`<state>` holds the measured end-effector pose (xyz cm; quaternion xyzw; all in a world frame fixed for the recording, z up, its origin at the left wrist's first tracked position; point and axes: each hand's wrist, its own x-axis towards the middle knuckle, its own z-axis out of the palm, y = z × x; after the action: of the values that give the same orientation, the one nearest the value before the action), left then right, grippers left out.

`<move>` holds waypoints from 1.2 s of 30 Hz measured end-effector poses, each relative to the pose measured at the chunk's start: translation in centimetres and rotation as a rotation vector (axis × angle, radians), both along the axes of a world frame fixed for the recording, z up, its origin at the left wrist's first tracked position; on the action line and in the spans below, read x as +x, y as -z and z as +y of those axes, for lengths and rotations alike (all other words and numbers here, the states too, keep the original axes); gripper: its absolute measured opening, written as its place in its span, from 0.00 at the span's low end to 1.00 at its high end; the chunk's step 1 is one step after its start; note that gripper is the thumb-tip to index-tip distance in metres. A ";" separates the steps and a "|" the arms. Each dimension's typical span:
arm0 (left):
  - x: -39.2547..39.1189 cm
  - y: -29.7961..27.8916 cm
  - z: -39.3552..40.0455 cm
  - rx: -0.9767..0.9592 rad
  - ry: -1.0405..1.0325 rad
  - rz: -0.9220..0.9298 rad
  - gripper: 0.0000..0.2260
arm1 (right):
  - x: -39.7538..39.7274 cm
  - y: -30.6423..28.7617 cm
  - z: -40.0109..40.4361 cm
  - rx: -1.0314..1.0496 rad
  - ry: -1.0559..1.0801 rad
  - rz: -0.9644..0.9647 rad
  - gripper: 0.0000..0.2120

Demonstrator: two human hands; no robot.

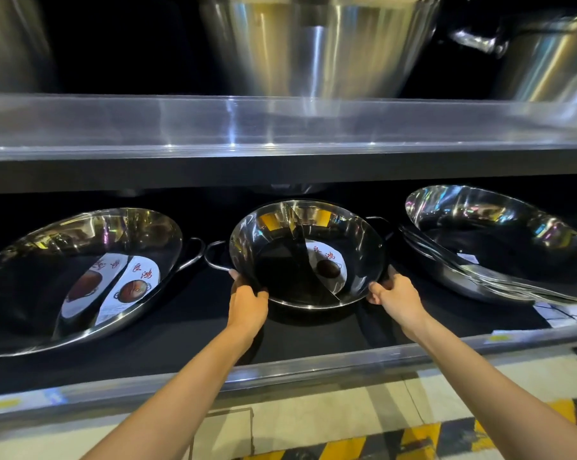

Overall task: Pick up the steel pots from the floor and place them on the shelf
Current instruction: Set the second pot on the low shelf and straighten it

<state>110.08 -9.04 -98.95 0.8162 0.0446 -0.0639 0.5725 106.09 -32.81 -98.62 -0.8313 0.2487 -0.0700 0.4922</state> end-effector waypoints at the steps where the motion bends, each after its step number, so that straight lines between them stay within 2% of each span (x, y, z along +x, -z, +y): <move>1: 0.4 -0.1 0.3 -0.041 0.025 0.007 0.30 | -0.1 0.3 0.1 0.003 0.009 -0.010 0.12; 6: 1.5 -0.5 1.5 -0.093 0.103 0.066 0.35 | 0.0 0.4 0.7 0.039 0.013 -0.052 0.17; 11: 1.6 -0.3 1.6 -0.130 0.068 0.078 0.34 | 0.0 0.1 1.1 0.023 -0.005 -0.036 0.14; 14: 0.6 -0.3 1.1 -0.085 0.125 0.011 0.30 | 0.1 -0.2 0.3 0.026 -0.015 -0.014 0.16; 17: 0.6 -0.2 0.8 -0.034 0.140 0.007 0.33 | 0.3 -0.5 -0.4 0.027 -0.035 0.017 0.21; 21: 1.1 -0.4 1.0 -0.054 0.142 0.053 0.36 | 0.4 -0.7 -0.4 0.023 -0.065 0.040 0.13; 23: 1.0 -0.6 1.1 -0.039 0.149 0.071 0.37 | 0.4 -0.8 -0.2 0.015 -0.060 0.042 0.05; 26: 1.0 -0.7 1.1 -0.039 0.145 0.082 0.37 | 0.5 -0.9 -0.3 -0.011 -0.060 0.059 0.09; 30: 1.0 -0.9 1.2 -0.047 0.136 0.095 0.35 | 0.5 -1.0 -0.2 0.003 -0.063 0.067 0.03; 36: 1.0 -1.1 1.6 -0.105 0.118 0.128 0.38 | 0.3 -1.2 0.3 0.004 -0.073 0.069 0.05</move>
<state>111.08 -7.47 -97.81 0.7806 0.0294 -0.1516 0.6057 106.34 -32.49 -97.44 -0.8408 0.2352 -0.0228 0.4871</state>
